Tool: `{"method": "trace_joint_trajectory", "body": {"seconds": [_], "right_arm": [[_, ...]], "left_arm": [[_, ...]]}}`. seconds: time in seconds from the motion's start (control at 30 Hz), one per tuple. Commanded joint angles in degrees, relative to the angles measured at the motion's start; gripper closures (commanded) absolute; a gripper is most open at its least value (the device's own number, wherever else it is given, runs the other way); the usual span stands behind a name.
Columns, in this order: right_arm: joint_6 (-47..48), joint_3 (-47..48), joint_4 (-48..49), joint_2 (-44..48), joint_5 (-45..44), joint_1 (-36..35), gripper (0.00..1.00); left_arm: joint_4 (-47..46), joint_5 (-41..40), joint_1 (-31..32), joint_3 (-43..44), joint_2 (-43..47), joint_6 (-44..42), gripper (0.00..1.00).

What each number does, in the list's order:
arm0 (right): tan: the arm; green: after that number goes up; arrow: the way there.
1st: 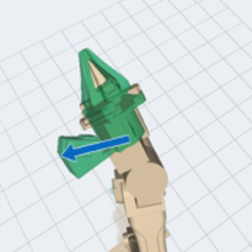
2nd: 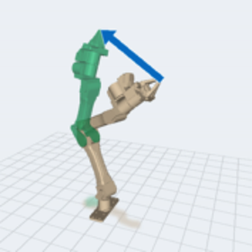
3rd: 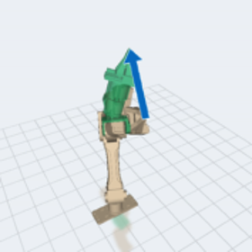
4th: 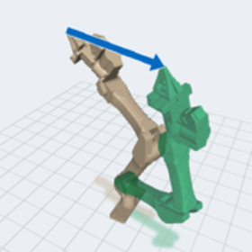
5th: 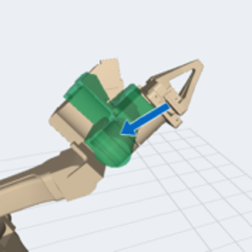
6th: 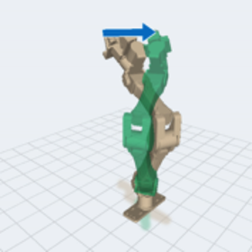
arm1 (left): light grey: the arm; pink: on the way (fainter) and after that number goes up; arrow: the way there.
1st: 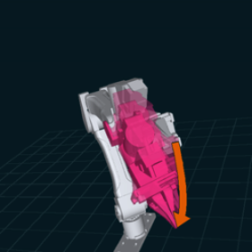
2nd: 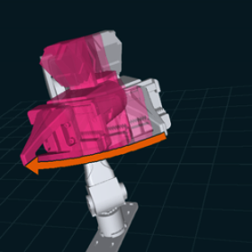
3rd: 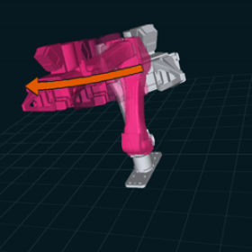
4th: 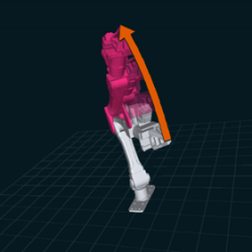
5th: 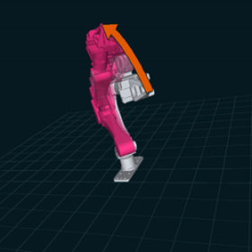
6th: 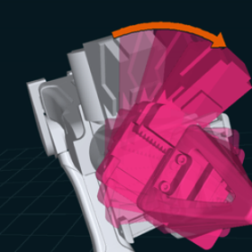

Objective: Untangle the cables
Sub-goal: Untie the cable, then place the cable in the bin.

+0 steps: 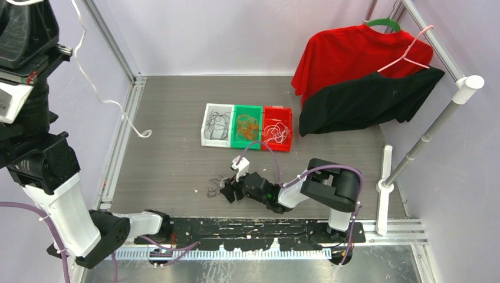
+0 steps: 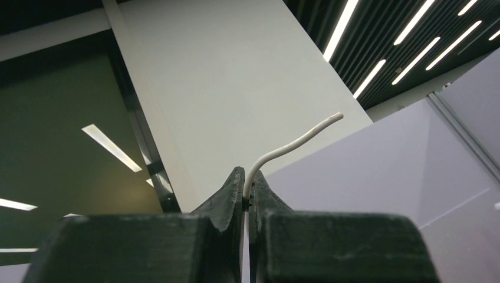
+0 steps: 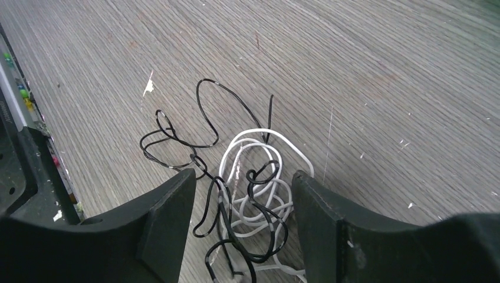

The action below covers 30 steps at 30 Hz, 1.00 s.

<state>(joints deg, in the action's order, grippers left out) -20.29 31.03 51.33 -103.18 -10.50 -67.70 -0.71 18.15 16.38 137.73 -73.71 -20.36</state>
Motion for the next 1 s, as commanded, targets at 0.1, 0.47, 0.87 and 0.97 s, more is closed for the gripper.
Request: {"method": "trace_joint_trajectory", "body": {"seconds": [0.1,0.47,0.87,0.97], "right_arm": [[4.03,3.72,-8.05,13.53,-1.44,-0.33,0.22],[12.57,13.33,-21.99,32.01,5.06,-0.33,0.0],[26.18,26.44,-25.7,27.56,-2.11,0.1,0.18],[26.11,27.08,-23.91,26.49,-3.26,0.37,0.36]], "left_arm": [[4.06,9.03,0.08,-12.36,6.55,0.83,1.0],[17.33,26.62,0.1,-23.21,11.22,2.72,1.0],[13.72,30.4,0.06,-28.92,12.04,16.53,1.0],[13.69,30.92,0.1,-29.54,12.48,17.88,1.0]]}}
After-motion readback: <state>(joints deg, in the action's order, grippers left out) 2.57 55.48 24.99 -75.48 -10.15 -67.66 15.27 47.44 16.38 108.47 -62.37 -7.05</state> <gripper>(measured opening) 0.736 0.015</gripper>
